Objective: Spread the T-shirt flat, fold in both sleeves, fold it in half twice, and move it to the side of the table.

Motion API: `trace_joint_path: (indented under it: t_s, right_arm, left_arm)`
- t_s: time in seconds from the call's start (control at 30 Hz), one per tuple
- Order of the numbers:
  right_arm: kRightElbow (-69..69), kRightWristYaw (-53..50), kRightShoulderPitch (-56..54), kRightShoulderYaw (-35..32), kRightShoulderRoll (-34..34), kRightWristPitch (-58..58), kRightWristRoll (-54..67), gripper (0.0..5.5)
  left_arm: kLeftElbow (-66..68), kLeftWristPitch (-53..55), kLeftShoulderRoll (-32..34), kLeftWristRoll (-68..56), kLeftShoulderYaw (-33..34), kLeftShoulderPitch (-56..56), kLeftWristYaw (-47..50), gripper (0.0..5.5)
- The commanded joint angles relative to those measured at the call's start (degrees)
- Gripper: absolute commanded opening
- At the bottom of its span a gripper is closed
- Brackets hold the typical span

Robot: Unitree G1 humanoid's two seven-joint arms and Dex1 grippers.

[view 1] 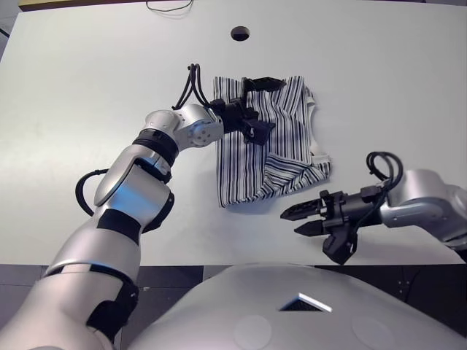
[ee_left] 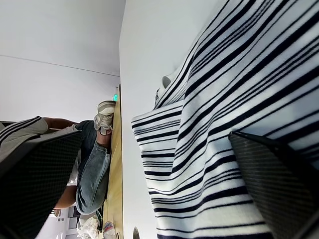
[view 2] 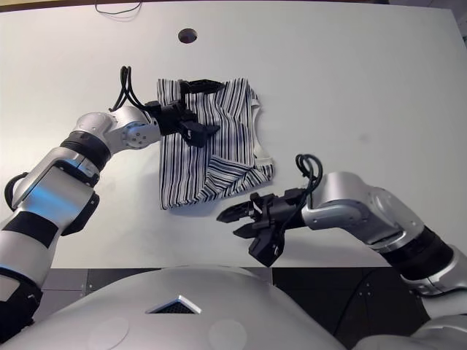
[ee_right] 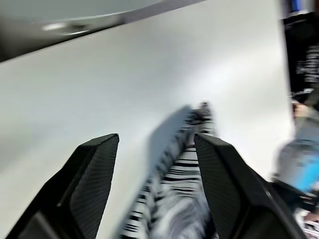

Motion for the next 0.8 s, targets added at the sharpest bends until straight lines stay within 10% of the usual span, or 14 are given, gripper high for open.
trace_joint_path:
  t_s: [0.03, 0.43, 0.8]
  right_arm:
    - [4.7, -1.2, -5.6, -1.1, 7.1, 1.3, -0.3, 2.79]
    - [46.2, -20.0, -20.9, 3.7, 24.4, -7.8, -26.8, 2.79]
    - [50.5, -21.6, -20.7, 5.0, 23.2, -12.9, -28.6, 2.79]
  left_arm:
    - [2.6, 2.4, 0.3, 2.4, -2.6, 2.9, -1.6, 5.47]
    - [2.5, 2.3, -0.7, 2.2, -3.9, 4.0, -1.0, 5.47]
    - [2.8, 2.3, -0.1, 1.8, -4.5, 4.6, -1.5, 5.47]
